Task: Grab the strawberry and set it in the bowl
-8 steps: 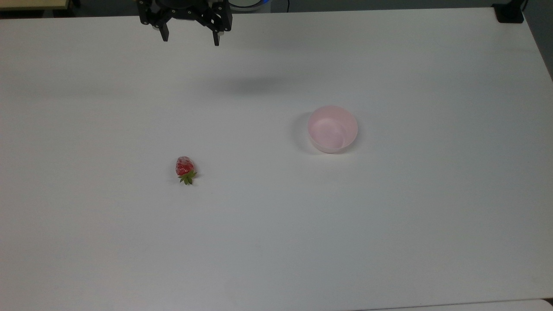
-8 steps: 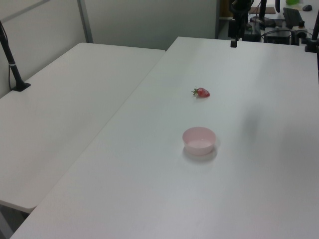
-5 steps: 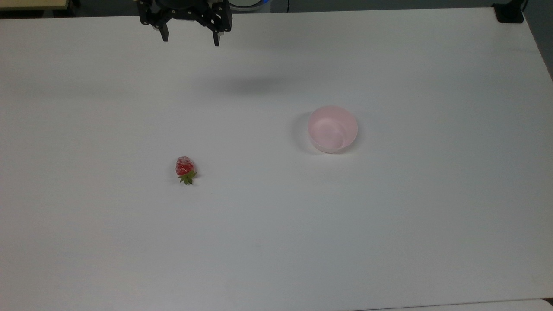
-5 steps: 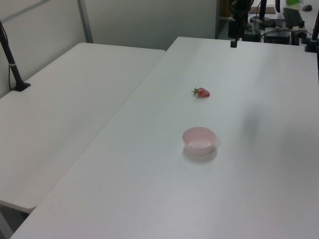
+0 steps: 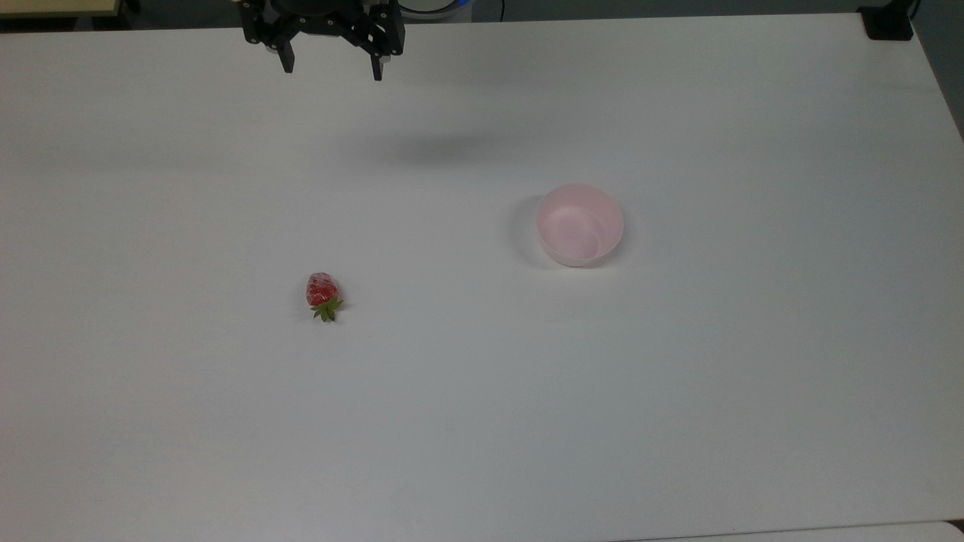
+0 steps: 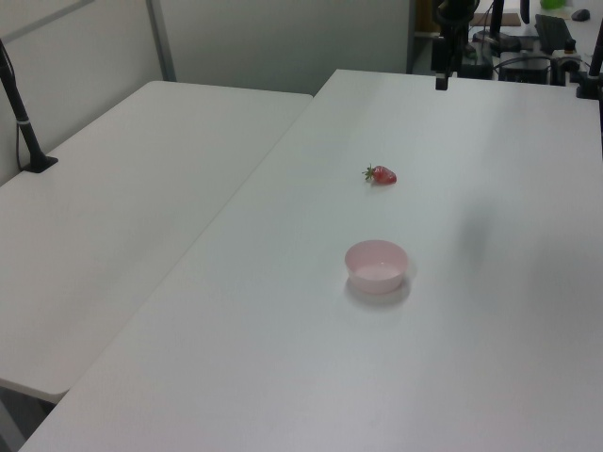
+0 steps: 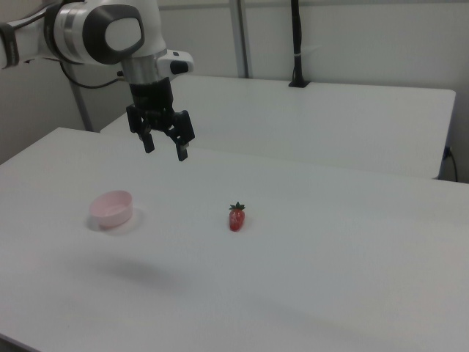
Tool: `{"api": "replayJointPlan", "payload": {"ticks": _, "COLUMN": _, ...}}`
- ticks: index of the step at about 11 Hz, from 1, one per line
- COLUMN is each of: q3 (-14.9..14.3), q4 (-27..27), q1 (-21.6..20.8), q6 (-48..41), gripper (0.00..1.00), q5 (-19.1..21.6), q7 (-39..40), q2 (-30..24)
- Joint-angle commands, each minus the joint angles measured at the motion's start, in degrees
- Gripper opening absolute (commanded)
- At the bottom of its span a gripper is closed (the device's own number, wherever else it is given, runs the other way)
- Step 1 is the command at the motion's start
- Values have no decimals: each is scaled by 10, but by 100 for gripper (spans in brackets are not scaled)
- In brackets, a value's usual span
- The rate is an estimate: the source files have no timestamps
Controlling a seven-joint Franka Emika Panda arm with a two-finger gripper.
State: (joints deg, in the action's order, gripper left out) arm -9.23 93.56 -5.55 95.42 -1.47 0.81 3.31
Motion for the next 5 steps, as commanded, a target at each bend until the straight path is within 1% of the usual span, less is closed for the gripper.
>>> {"api": "replayJointPlan", "payload": {"ticks": 1, "q3": -3, "q4": -30, "q1": -1, "q6": 11, "gripper": 100, "q5": -11, "q7": -10, "q2": 25}}
{"api": "replayJointPlan", "payload": {"ticks": 3, "q3": -8, "q4": -50, "q1": 2, "q6": 74, "gripper": 100, "q5": -12, "q7": -7, "q2": 76}}
{"api": "replayJointPlan", "payload": {"ticks": 4, "q3": -10, "q4": -52, "q1": 8, "q6": 105, "gripper": 100, "q5": -14, "q7": -10, "q2": 104}}
{"api": "replayJointPlan", "payload": {"ticks": 5, "q3": -19, "q4": -63, "q1": 14, "q6": 135, "gripper": 100, "q5": -13, "q7": -11, "q2": 133}}
